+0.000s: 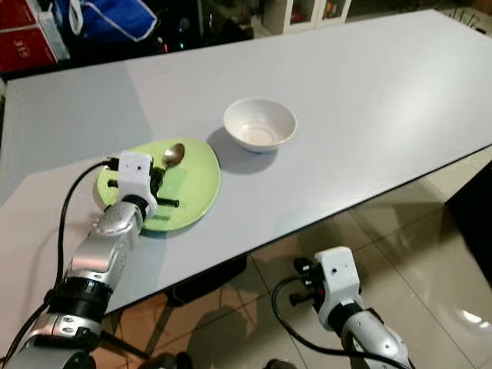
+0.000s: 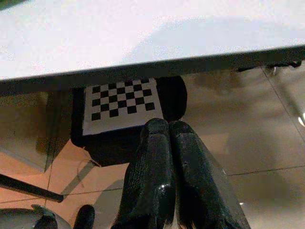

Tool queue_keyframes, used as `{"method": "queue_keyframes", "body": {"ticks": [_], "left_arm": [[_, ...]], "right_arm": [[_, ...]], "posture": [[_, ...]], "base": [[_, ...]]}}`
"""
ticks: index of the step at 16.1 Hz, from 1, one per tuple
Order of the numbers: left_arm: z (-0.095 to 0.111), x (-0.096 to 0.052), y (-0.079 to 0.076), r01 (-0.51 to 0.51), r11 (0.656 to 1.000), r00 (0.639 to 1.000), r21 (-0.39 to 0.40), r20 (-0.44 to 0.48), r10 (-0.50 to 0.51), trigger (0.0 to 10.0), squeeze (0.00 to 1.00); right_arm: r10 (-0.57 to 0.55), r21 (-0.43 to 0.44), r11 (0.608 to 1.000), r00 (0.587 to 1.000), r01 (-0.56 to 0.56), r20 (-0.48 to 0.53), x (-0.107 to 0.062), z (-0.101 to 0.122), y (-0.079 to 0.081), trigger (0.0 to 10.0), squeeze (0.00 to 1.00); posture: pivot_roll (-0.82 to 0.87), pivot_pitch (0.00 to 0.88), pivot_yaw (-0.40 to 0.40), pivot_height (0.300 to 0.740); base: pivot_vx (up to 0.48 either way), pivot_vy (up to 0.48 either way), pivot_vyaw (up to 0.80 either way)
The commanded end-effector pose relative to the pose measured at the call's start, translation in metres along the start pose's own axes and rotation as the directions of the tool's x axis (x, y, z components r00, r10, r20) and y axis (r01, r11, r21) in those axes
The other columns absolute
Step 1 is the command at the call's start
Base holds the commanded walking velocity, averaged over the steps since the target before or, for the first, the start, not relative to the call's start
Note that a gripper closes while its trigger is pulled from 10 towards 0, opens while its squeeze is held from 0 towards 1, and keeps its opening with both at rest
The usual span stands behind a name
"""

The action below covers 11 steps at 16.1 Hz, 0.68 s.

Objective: Setting the table

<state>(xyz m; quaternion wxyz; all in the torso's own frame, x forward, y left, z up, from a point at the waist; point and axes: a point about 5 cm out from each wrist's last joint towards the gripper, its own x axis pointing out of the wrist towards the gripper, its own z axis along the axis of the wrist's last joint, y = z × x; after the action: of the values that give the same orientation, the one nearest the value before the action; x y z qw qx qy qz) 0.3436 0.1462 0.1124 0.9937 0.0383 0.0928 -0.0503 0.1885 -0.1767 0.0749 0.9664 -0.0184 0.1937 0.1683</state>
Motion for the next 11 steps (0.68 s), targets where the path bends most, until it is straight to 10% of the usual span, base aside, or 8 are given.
{"method": "queue_keyframes", "body": {"ticks": [1,11], "left_arm": [[0.0,-0.0004,-0.0012,-0.002,1.0,1.0,0.002,-0.004,0.002,10.0,0.0],[0.0,-0.0004,-0.0012,-0.002,1.0,1.0,0.002,-0.004,0.002,10.0,0.0]], "right_arm": [[0.0,0.01,1.0,1.0,0.0,-0.009,-0.0011,-0.0009,-0.0016,10.0,0.0],[0.0,0.01,1.0,1.0,0.0,-0.009,-0.0011,-0.0009,-0.0016,10.0,0.0]], "posture": [[-0.15,0.088,-0.009,0.74],[-0.15,0.088,-0.009,0.74]], "base": [[0.0,0.0,0.0],[0.0,0.0,0.0]]}}
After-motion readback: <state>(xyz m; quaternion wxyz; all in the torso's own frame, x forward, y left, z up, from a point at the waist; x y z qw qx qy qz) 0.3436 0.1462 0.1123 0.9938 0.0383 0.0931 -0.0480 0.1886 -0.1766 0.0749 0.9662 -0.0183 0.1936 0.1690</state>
